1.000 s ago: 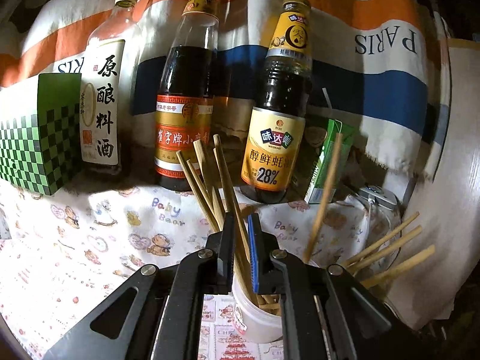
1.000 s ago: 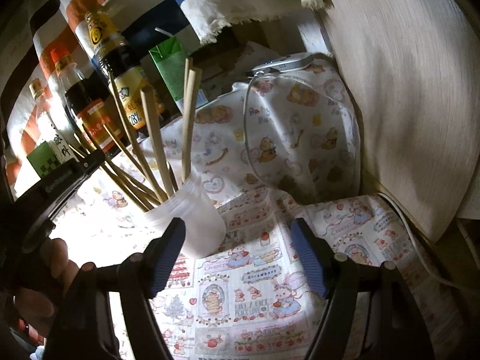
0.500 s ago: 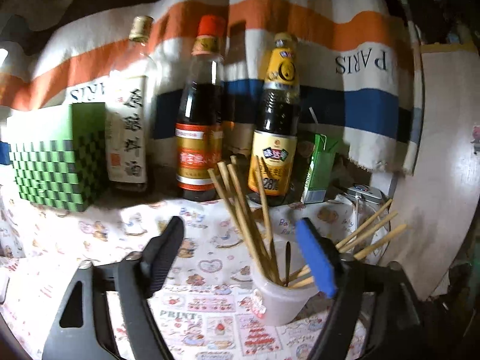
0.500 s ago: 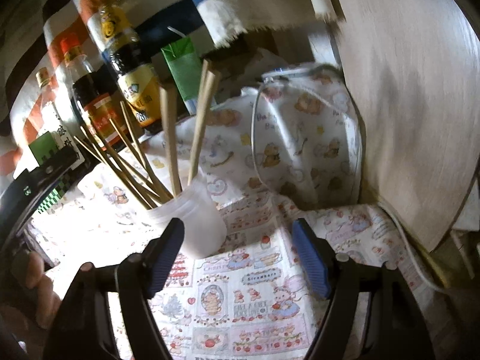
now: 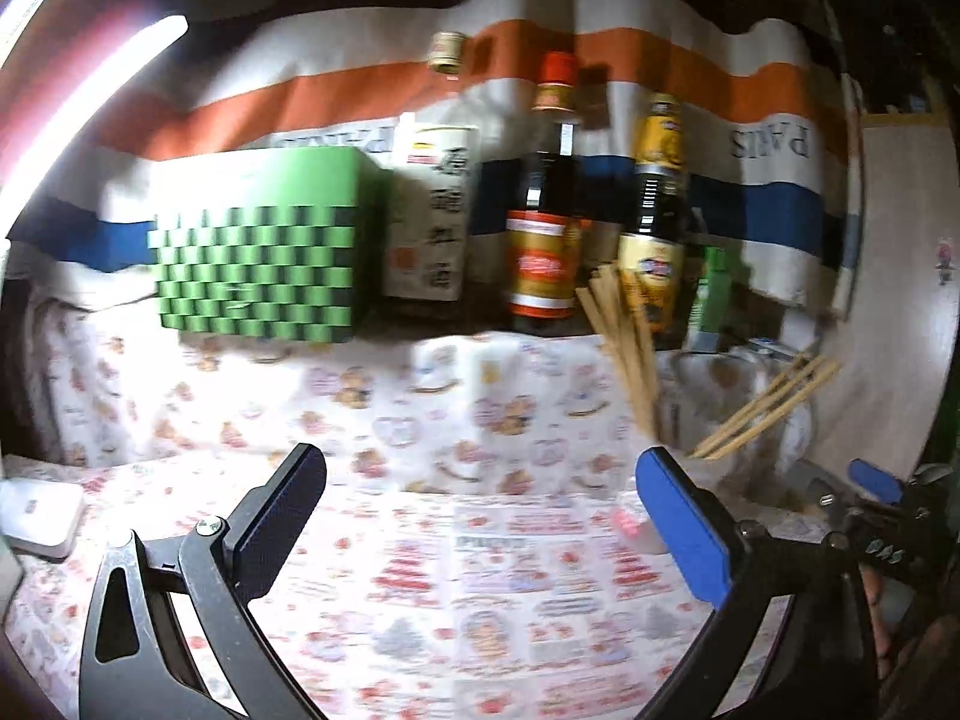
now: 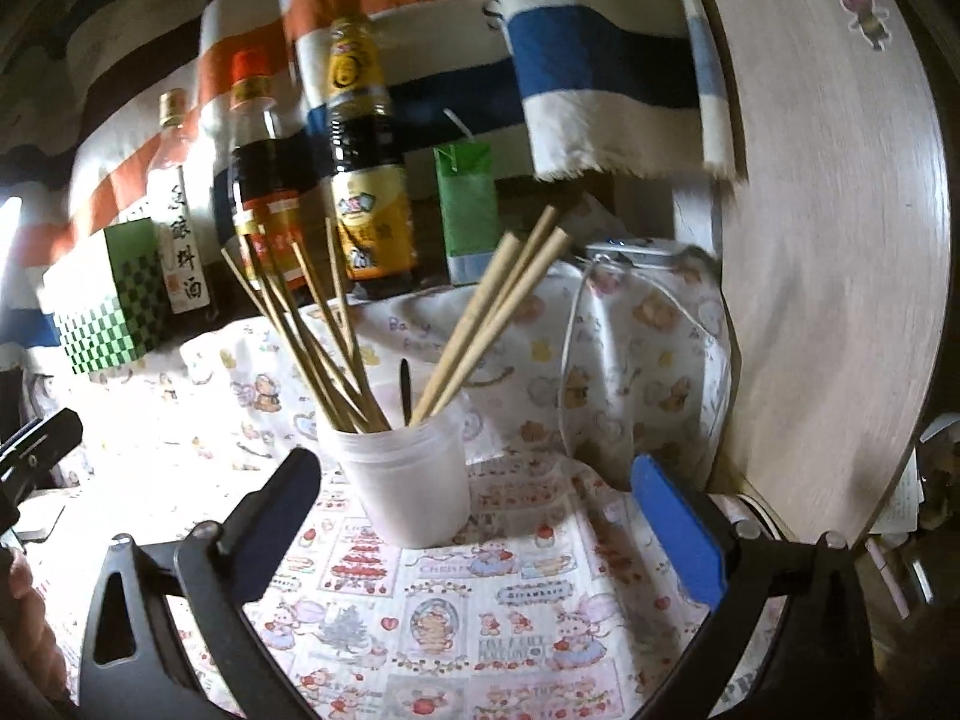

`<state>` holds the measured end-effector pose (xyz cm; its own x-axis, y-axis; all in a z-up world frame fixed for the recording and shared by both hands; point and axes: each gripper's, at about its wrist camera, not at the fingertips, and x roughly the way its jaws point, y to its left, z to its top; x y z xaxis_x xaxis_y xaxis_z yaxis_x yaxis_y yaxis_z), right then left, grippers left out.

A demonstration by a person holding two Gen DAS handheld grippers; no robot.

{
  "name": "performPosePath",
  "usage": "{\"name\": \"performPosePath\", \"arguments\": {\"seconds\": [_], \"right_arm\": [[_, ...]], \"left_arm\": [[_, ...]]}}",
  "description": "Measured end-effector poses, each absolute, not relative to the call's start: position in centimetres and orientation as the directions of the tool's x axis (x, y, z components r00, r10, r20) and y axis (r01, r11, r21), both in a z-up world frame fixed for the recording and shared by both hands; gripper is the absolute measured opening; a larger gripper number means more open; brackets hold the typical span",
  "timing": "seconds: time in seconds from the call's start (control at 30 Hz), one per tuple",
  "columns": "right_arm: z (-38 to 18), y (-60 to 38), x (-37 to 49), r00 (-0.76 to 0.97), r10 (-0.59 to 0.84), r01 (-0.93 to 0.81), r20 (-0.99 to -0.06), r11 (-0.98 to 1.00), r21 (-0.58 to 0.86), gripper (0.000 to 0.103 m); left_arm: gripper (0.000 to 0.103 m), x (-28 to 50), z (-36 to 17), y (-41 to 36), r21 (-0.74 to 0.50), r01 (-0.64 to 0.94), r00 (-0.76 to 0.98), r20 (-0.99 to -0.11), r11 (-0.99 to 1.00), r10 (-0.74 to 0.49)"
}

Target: Organize utensils

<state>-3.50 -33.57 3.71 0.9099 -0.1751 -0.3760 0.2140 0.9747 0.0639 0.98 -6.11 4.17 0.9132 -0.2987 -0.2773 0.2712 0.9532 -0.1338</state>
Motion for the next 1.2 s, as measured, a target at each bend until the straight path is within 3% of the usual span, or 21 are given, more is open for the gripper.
{"name": "performPosePath", "arguments": {"seconds": [0.3,0.63,1.07,1.2], "right_arm": [[3.1,-31.9,-3.4,0.926,-0.157,0.172,-0.344,0.985,0.013,0.103],[2.1,-29.9,-3.0,0.925,-0.165,0.149,-0.342,0.986,-0.073,0.103],[2.6,-30.2,-4.3,0.94,-0.18,0.172,-0.29,0.984,-0.054,0.103],[2.5,-30.1,-4.1,0.938,-0.175,0.164,-0.299,0.985,-0.061,0.103]], "left_arm": [[0.102,0.9,1.6,-4.8,-0.056,0.229,0.922,-0.307,0.972,-0.235],[0.102,1.6,0.8,-4.6,-0.082,0.208,0.903,-0.366,0.975,-0.223],[0.102,-0.1,1.3,-5.4,0.004,0.125,0.949,-0.291,0.992,-0.119],[0.103,0.3,1.3,-5.1,-0.008,0.122,0.945,-0.305,0.992,-0.119]]}}
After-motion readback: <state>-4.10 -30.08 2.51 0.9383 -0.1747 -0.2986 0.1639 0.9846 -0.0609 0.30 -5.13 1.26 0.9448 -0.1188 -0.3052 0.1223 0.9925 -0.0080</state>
